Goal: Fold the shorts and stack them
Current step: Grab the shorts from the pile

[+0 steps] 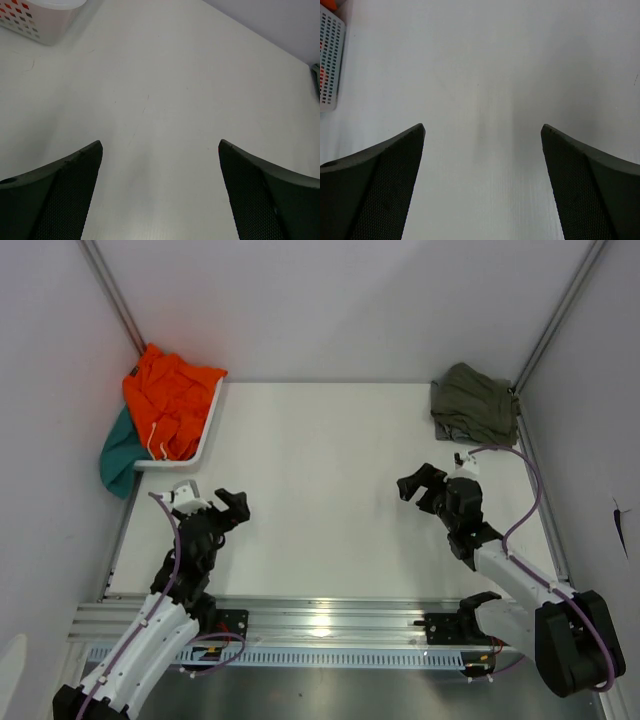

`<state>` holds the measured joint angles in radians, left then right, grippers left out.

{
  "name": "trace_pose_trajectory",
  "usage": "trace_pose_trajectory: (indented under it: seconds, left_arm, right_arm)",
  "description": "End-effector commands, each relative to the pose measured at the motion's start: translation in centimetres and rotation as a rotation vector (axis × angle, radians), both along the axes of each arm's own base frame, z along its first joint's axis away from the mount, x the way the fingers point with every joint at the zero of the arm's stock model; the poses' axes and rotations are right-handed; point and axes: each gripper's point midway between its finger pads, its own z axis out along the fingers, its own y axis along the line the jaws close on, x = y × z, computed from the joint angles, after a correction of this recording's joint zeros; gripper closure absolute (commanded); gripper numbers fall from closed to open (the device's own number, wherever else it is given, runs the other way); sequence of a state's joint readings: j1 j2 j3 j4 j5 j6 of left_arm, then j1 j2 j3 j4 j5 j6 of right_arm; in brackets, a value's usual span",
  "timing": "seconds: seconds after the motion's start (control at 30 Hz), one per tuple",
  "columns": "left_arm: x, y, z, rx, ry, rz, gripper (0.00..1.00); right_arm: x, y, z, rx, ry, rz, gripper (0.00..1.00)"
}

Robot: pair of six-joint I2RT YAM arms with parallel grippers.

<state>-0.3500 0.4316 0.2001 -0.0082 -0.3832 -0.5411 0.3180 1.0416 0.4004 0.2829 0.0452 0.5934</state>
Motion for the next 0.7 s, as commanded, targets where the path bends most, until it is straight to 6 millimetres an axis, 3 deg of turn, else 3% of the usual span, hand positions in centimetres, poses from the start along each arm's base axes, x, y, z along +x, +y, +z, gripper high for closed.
trace_pose_trajectory:
  seconds: [0.0,0.13,0.2,0.23,0.27,0.33,0.4,0.43,0.47,0.5,0.67]
  left_arm:
    - [0.2,0.4,1.6,-0.001,-0.032,0.02,0.01]
    - [-0.1,1.3,1.3,-0.062,0.027,0.107,0.01]
    - [0.2,1.6,2.6,-0.094,0.032,0.133,0.01]
    - [0.7,1.6,4.7,-0.139,0.012,0.152,0.01]
    - [0.8,1.7,4.8,-0.149,0.031,0.164,0.01]
    - [1.8,2.7,8.0,-0.206,-0.008,0.214,0.01]
    - [3.1,3.8,8.0,-0.213,0.023,0.248,0.01]
    - [4.0,4.3,11.3,-0.227,-0.023,0.254,0.01]
    - [5.0,4.8,10.0,-0.211,0.047,0.275,0.01]
    - [5.8,6.1,11.5,-0.227,0.041,0.293,0.01]
    - [9.5,9.6,11.3,-0.285,0.117,0.34,0.04]
  right_arm:
    - [0.3,-0.4,1.3,0.002,-0.06,-0.028,0.0]
    - [0.0,-0.5,1.1,0.01,-0.063,-0.032,0.01]
    - [0.0,-0.1,1.1,0.018,-0.063,-0.015,0.01]
    - [0.1,-0.1,1.3,0.026,-0.074,-0.015,0.0]
    - [-0.1,0.2,0.9,0.034,-0.065,-0.008,0.01]
    - [-0.1,0.2,0.7,0.044,-0.061,-0.011,0.01]
    - [-0.2,0.0,0.0,0.057,-0.041,-0.039,0.01]
    - [-0.3,-0.1,-0.3,0.064,-0.036,-0.045,0.0]
    - [-0.5,0.0,-0.5,0.07,-0.029,-0.04,0.01]
    - [-0.5,0.2,-0.5,0.076,-0.029,-0.036,0.0]
    - [-0.6,0.3,-0.2,0.076,-0.035,-0.027,0.0]
